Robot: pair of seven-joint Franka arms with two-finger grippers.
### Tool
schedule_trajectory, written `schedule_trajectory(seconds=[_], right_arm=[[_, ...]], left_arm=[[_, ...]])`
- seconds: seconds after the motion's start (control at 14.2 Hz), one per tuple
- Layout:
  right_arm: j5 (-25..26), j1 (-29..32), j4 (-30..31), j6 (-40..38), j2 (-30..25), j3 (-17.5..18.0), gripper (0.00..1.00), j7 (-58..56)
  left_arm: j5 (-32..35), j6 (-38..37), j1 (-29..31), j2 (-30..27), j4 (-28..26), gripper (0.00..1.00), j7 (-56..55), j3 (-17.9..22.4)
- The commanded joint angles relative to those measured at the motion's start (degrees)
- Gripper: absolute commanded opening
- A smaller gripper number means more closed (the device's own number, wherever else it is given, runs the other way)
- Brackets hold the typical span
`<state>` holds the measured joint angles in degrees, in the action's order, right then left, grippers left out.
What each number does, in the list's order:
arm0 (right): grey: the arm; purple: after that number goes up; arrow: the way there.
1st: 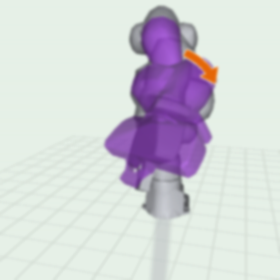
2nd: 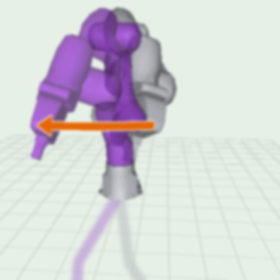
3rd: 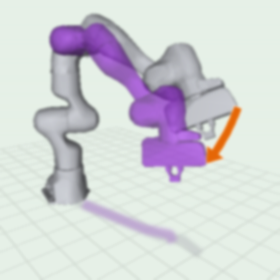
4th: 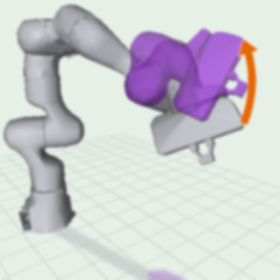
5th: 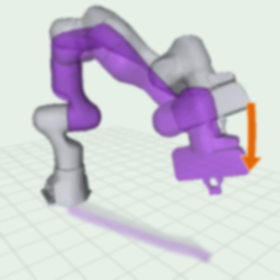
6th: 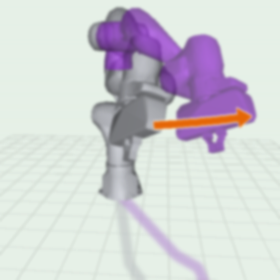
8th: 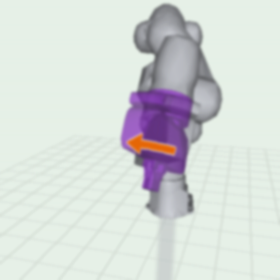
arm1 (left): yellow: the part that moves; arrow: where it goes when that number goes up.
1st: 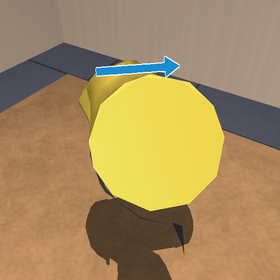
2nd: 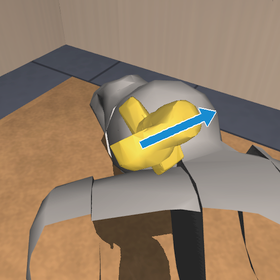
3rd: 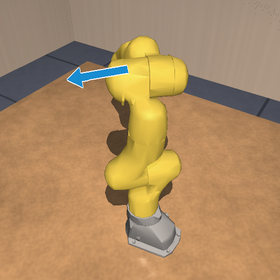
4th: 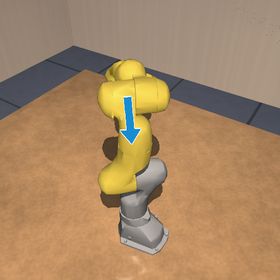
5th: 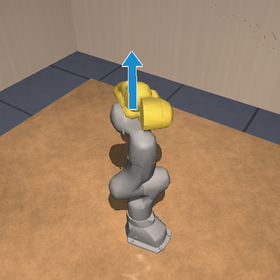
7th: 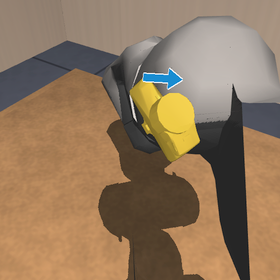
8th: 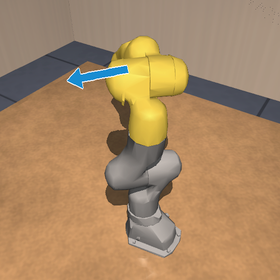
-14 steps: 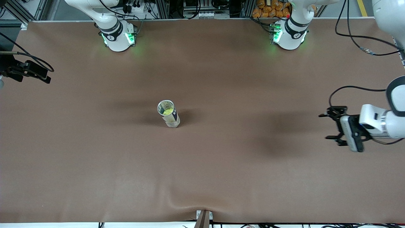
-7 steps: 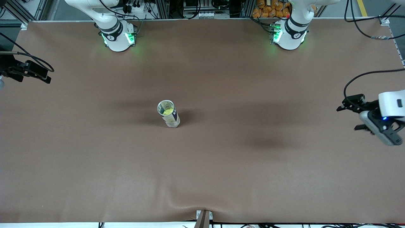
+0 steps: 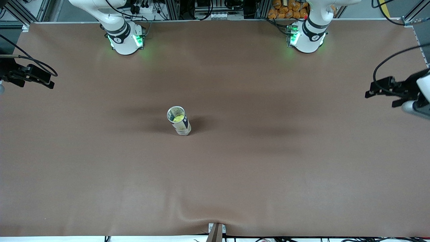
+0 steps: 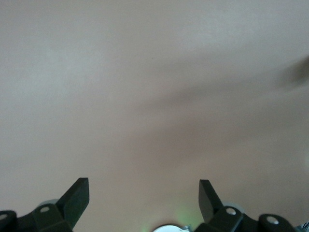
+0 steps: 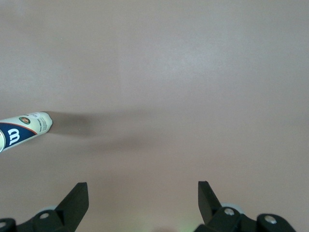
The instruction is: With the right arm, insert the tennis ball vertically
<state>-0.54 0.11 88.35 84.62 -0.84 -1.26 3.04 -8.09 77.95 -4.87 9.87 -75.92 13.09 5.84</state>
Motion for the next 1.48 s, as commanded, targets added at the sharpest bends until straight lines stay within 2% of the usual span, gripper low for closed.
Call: schedule_trajectory(seconds=[0.0, 0.21, 0.49, 0.78, 0.99, 1.27, 1.41], right_arm=[[-0.7, 0.5, -0.5, -0.1, 0.2, 0.5, 1.0, 0.1], [-0.7, 0.4, -0.3, 0.5, 0.2, 0.5, 1.0, 0.1], [-0.7, 0.4, -0.2, 1.0, 0.3, 0.5, 1.0, 0.1], [-0.7, 0.4, -0.2, 1.0, 0.3, 0.5, 1.0, 0.1], [-0.7, 0.4, -0.2, 1.2, 0.3, 0.5, 1.0, 0.1], [-0.7, 0.5, -0.2, 1.2, 0.3, 0.5, 1.0, 0.1], [-0.7, 0.5, -0.2, 1.1, 0.3, 0.5, 1.0, 0.1]], left_arm=[[2.7, -3.7, 0.3, -6.0, -1.5, 1.0, -6.9, -2.1], [3.4, -7.1, 0.8, -10.0, -3.1, 1.0, -8.3, -2.1], [4.9, -7.3, 1.3, -15.9, -9.4, 1.0, -9.0, -2.3], [5.4, -3.8, 1.3, -13.8, -9.5, 1.0, -8.9, -2.5], [10.2, -1.8, 1.0, -13.6, -9.8, 1.0, -9.0, -3.2], [9.4, 8.3, 1.4, -16.2, -16.6, 1.0, -12.4, -3.4], [9.6, 8.4, 1.4, -16.4, -16.8, 1.0, -16.6, -3.6]])
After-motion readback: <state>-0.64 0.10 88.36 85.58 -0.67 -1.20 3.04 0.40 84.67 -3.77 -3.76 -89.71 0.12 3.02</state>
